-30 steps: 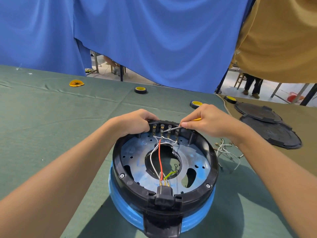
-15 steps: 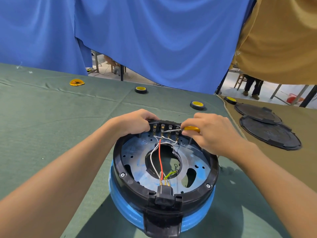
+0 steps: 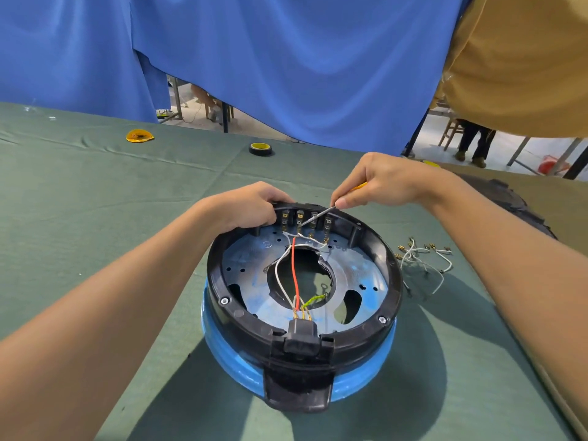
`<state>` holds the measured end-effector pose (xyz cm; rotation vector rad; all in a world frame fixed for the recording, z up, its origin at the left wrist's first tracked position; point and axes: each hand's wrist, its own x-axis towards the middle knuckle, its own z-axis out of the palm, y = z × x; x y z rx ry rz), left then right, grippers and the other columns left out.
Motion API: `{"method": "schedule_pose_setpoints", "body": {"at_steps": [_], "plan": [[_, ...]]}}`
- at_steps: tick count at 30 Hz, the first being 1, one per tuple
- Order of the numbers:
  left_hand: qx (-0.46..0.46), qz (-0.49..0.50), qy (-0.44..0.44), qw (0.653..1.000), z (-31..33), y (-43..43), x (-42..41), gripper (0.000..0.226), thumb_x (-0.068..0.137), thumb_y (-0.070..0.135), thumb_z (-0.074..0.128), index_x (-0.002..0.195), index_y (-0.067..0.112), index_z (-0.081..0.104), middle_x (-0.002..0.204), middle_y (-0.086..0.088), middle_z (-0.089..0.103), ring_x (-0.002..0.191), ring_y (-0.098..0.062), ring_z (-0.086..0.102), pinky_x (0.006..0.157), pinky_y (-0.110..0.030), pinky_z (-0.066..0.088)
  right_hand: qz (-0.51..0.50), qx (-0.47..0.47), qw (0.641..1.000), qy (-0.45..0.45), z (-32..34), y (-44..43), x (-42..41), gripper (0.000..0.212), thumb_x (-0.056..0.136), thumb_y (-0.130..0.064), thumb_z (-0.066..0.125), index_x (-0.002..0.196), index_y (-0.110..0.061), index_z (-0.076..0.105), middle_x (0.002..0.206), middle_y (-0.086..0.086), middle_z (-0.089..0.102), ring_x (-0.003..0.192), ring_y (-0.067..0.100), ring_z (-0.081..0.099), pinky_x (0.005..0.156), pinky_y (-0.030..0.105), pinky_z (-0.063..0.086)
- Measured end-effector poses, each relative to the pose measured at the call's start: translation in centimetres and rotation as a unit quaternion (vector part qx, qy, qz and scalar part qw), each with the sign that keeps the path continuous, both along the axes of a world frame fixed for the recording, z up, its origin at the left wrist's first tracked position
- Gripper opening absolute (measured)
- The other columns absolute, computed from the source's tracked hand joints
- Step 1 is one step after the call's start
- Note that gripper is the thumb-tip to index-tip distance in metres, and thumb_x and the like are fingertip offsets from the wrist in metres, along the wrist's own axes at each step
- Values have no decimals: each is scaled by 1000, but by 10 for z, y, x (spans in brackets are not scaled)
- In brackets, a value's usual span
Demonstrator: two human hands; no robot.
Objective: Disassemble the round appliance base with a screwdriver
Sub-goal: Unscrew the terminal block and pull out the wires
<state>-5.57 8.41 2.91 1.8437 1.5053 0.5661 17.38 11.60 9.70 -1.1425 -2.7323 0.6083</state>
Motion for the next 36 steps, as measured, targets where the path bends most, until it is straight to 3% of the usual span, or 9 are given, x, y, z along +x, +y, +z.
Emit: {"method": "schedule_pose_setpoints", "body": {"at_steps": [3, 6, 9, 14, 17, 20, 24, 31, 36], "plan": [[0, 1, -1, 1000, 0, 0, 0, 55, 74, -14, 40, 104, 22, 70, 100, -13, 70, 94, -31, 67, 62, -28, 52, -16, 22, 1000, -7, -3, -1, 2, 9, 86, -25, 71, 88, -31, 77, 74, -12, 71, 71, 12, 56, 66, 18, 45], [3, 2, 0, 1000, 0, -1, 0, 55, 74, -14, 40, 105, 20, 70, 100, -14, 71, 95, -31, 67, 71, -37, 56, -33, 87, 996, -4, -13, -8, 6, 9, 87, -31, 69, 85, -37, 75, 68, -22, 66, 81, 13, 59, 78, 13, 44], [-1, -1, -2, 1000, 0, -1, 0, 56, 75, -14, 39, 109, 18, 70, 102, -15, 70, 90, -30, 67, 67, -33, 53, -37, 129, 991, 16, -25, -19, 11, 11, 88, -32, 67, 94, -31, 77, 70, -23, 64, 81, 12, 62, 100, 41, 44], [3, -3, -1, 1000, 1, -1, 0, 56, 74, -15, 39, 106, 19, 71, 102, -15, 70, 95, -31, 66, 75, -40, 56, -45, 68, 995, 59, -27, -21, 13, 14, 88, -28, 67, 98, -25, 77, 90, -1, 75, 95, 23, 65, 103, 49, 38], [5, -2, -1, 1000, 0, -2, 0, 56, 74, -15, 39, 101, 22, 71, 101, -14, 71, 96, -32, 67, 81, -45, 56, -43, 32, 997, 50, -25, -17, 12, 15, 88, -26, 67, 99, -22, 77, 88, -8, 74, 95, 16, 66, 106, 47, 35], [1, -4, -5, 1000, 0, -1, -1, 56, 74, -15, 39, 102, 22, 71, 101, -15, 71, 88, -28, 67, 67, -36, 56, -49, 33, 997, 44, -25, -17, 11, 15, 88, -29, 67, 99, -25, 76, 90, -16, 73, 94, 6, 64, 104, 37, 40], [-6, -5, -4, 1000, 0, 0, -1, 57, 75, -15, 39, 103, 23, 70, 100, -12, 71, 82, -21, 66, 52, -21, 49, -56, 84, 992, 75, -32, -23, 15, 12, 88, -28, 68, 95, -27, 77, 82, -14, 72, 78, 8, 62, 77, 28, 47], [-12, -3, -3, 1000, -1, 1, -2, 57, 75, -14, 40, 103, 25, 70, 98, -8, 72, 88, -25, 67, 56, -23, 48, -46, 176, 980, 75, -41, -30, 19, 14, 89, -32, 67, 98, -29, 77, 73, -9, 65, 71, 12, 54, 69, 35, 47], [-13, -2, 5, 1000, 0, 0, -1, 55, 76, -13, 40, 107, 22, 70, 99, -13, 71, 89, -29, 67, 58, -26, 50, -16, 173, 983, 66, -45, -34, 9, 16, 89, -31, 65, 101, -28, 76, 75, -5, 66, 69, 11, 53, 66, 36, 46]]}}
